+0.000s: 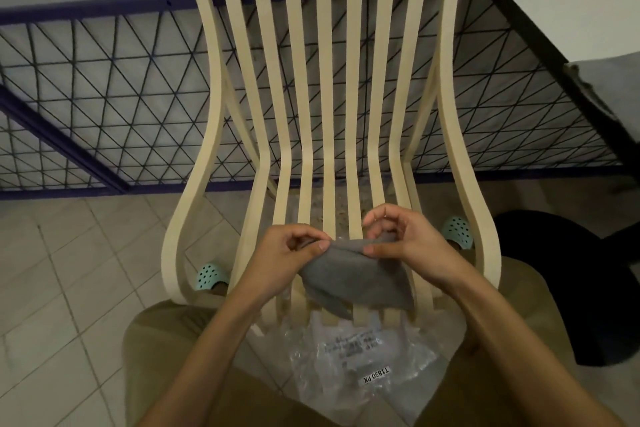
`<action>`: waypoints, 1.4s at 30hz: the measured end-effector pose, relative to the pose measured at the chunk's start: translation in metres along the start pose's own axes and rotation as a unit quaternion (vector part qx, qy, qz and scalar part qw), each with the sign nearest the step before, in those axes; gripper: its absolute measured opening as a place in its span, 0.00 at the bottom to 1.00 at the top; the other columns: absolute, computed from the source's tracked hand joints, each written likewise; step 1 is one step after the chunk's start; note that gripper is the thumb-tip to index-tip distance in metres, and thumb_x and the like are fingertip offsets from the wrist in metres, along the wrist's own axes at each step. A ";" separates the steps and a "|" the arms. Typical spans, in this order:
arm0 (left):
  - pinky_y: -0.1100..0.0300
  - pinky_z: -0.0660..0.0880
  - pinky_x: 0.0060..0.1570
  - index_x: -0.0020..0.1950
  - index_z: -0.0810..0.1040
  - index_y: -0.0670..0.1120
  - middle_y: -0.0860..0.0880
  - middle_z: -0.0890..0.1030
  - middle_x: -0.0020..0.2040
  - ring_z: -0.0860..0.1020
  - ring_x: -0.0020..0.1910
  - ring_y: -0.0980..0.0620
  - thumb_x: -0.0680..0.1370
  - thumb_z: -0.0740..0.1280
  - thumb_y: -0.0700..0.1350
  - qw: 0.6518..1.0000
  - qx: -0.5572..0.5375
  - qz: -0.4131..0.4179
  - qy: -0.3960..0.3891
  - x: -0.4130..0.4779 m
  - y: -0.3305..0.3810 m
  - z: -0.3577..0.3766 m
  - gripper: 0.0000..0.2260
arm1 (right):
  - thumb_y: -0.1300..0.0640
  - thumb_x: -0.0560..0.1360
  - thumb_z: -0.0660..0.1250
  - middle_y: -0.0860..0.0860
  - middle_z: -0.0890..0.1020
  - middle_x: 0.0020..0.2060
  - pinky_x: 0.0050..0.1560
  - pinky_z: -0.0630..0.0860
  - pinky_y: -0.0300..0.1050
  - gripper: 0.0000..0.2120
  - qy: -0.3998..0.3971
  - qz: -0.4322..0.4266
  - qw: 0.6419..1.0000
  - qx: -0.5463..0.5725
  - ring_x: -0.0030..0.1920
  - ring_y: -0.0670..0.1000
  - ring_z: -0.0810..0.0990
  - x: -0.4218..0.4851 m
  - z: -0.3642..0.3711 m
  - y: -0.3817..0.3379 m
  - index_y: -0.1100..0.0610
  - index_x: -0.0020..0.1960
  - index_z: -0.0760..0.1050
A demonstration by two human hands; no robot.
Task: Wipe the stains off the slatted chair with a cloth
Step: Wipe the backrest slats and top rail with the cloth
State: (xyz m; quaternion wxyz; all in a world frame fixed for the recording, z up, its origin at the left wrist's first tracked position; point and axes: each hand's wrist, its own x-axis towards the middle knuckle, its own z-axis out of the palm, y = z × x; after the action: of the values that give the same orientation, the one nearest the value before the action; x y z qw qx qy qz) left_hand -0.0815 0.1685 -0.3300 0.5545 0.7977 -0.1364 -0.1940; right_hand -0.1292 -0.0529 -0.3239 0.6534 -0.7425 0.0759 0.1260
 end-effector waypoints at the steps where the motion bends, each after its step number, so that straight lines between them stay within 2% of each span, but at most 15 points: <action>1: 0.68 0.76 0.44 0.42 0.85 0.53 0.56 0.85 0.41 0.81 0.43 0.61 0.75 0.72 0.41 0.999 0.042 -0.005 -0.026 -0.001 0.000 -0.003 0.07 | 0.67 0.68 0.75 0.53 0.81 0.40 0.51 0.77 0.46 0.15 -0.006 -0.002 0.999 -0.048 0.44 0.51 0.81 0.000 -0.003 -0.002 0.56 0.53 0.79; 5: 0.61 0.75 0.37 0.38 0.83 0.51 0.53 0.82 0.34 0.79 0.35 0.58 0.72 0.75 0.50 0.976 0.166 -0.022 -0.141 -0.010 -0.006 -0.012 0.06 | 0.64 0.71 0.74 0.48 0.81 0.37 0.42 0.76 0.34 0.10 0.013 -0.042 0.976 -0.211 0.40 0.45 0.79 -0.001 -0.006 -0.016 0.52 0.49 0.83; 7: 0.55 0.74 0.37 0.37 0.81 0.44 0.45 0.79 0.35 0.77 0.35 0.49 0.72 0.74 0.54 0.965 0.195 -0.015 -0.175 -0.012 -0.008 -0.019 0.13 | 0.61 0.71 0.75 0.47 0.83 0.36 0.40 0.75 0.31 0.04 0.036 -0.059 0.972 -0.223 0.40 0.43 0.80 -0.001 -0.004 -0.022 0.53 0.44 0.84; 9: 0.53 0.74 0.40 0.37 0.79 0.39 0.43 0.76 0.38 0.76 0.40 0.46 0.71 0.74 0.55 0.962 0.201 0.002 -0.184 -0.014 -0.006 -0.027 0.18 | 0.59 0.71 0.75 0.48 0.84 0.36 0.40 0.76 0.32 0.02 0.063 -0.060 0.976 -0.201 0.40 0.42 0.81 0.000 -0.008 -0.025 0.53 0.41 0.85; 11: 0.53 0.77 0.45 0.37 0.82 0.41 0.49 0.77 0.43 0.77 0.44 0.50 0.71 0.75 0.53 0.968 0.177 0.000 -0.179 -0.014 -0.002 -0.032 0.14 | 0.58 0.70 0.76 0.50 0.85 0.36 0.38 0.77 0.33 0.01 0.095 -0.048 0.983 -0.148 0.38 0.43 0.81 -0.002 -0.019 -0.026 0.54 0.41 0.85; 13: 0.56 0.79 0.47 0.36 0.84 0.50 0.54 0.80 0.47 0.79 0.48 0.54 0.71 0.75 0.47 0.980 0.113 -0.018 -0.163 -0.016 0.003 -0.034 0.05 | 0.58 0.69 0.76 0.54 0.84 0.34 0.34 0.76 0.35 0.03 0.119 -0.044 0.987 -0.103 0.33 0.47 0.79 -0.005 -0.028 -0.026 0.58 0.41 0.84; 16: 0.57 0.76 0.39 0.32 0.80 0.51 0.50 0.81 0.37 0.79 0.39 0.54 0.72 0.74 0.45 0.986 0.131 -0.018 -0.101 -0.014 0.001 -0.032 0.09 | 0.59 0.69 0.76 0.57 0.84 0.34 0.31 0.75 0.36 0.05 0.143 -0.033 0.987 -0.060 0.31 0.48 0.78 -0.010 -0.036 -0.022 0.61 0.42 0.84; 19: 0.54 0.75 0.35 0.36 0.77 0.47 0.47 0.79 0.33 0.78 0.34 0.51 0.73 0.73 0.45 0.980 0.195 -0.021 -0.022 -0.009 -0.006 -0.024 0.08 | 0.60 0.71 0.74 0.59 0.84 0.36 0.31 0.76 0.36 0.03 0.179 -0.027 0.983 -0.034 0.34 0.49 0.79 -0.011 -0.034 -0.017 0.60 0.43 0.84; 22: 0.58 0.70 0.32 0.41 0.78 0.49 0.37 0.77 0.31 0.73 0.28 0.46 0.75 0.71 0.42 0.991 0.101 -0.075 0.035 -0.009 -0.009 -0.007 0.05 | 0.59 0.73 0.72 0.52 0.84 0.35 0.33 0.76 0.34 0.02 0.192 -0.030 0.980 -0.044 0.34 0.47 0.80 -0.012 -0.024 -0.012 0.55 0.44 0.84; 24: 0.55 0.72 0.37 0.42 0.79 0.49 0.34 0.79 0.36 0.78 0.34 0.41 0.76 0.69 0.43 0.989 -0.009 -0.134 0.067 -0.008 -0.007 0.007 0.04 | 0.58 0.75 0.71 0.47 0.85 0.36 0.35 0.76 0.33 0.04 0.192 -0.036 0.979 -0.050 0.36 0.42 0.81 -0.015 -0.011 -0.012 0.52 0.44 0.84; 27: 0.53 0.78 0.39 0.47 0.80 0.45 0.43 0.84 0.44 0.83 0.44 0.44 0.78 0.68 0.46 0.967 -0.126 -0.202 0.087 -0.008 0.000 0.025 0.05 | 0.58 0.74 0.71 0.46 0.86 0.39 0.43 0.80 0.35 0.04 0.162 -0.055 0.982 -0.084 0.41 0.41 0.83 -0.018 0.014 -0.012 0.52 0.46 0.85; 30: 0.57 0.77 0.29 0.49 0.80 0.45 0.49 0.85 0.36 0.84 0.35 0.46 0.80 0.65 0.45 0.943 -0.216 -0.232 0.100 -0.009 0.007 0.039 0.06 | 0.61 0.73 0.73 0.48 0.85 0.38 0.45 0.82 0.41 0.04 0.142 -0.063 0.983 -0.096 0.40 0.45 0.83 -0.019 0.034 -0.007 0.56 0.47 0.85; 33: 0.58 0.77 0.25 0.49 0.79 0.42 0.47 0.83 0.31 0.82 0.29 0.47 0.81 0.63 0.45 0.926 -0.260 -0.257 0.097 -0.009 0.014 0.044 0.08 | 0.62 0.72 0.74 0.47 0.83 0.37 0.40 0.78 0.35 0.06 0.129 -0.085 0.975 -0.157 0.38 0.45 0.80 -0.022 0.045 0.002 0.55 0.48 0.85; 37: 0.56 0.79 0.28 0.51 0.79 0.38 0.41 0.84 0.36 0.83 0.31 0.45 0.82 0.59 0.48 0.912 -0.285 -0.281 0.089 -0.006 0.013 0.044 0.15 | 0.63 0.72 0.73 0.45 0.79 0.38 0.40 0.73 0.31 0.09 0.108 -0.129 0.959 -0.230 0.40 0.43 0.77 -0.025 0.043 0.006 0.53 0.50 0.84; 42: 0.58 0.79 0.26 0.53 0.77 0.38 0.38 0.84 0.39 0.84 0.32 0.44 0.83 0.57 0.49 0.870 -0.375 -0.308 0.086 -0.005 0.014 0.042 0.16 | 0.47 0.71 0.73 0.46 0.73 0.49 0.53 0.74 0.38 0.22 0.055 -0.151 0.921 -0.354 0.50 0.44 0.73 -0.027 0.046 0.011 0.50 0.64 0.77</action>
State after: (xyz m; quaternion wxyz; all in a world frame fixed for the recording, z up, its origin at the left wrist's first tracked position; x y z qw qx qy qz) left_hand -0.1057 0.1312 -0.3295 0.7339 0.5446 0.2471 -0.3221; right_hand -0.1617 -0.0104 -0.3319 0.3541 -0.9338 -0.0514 0.0034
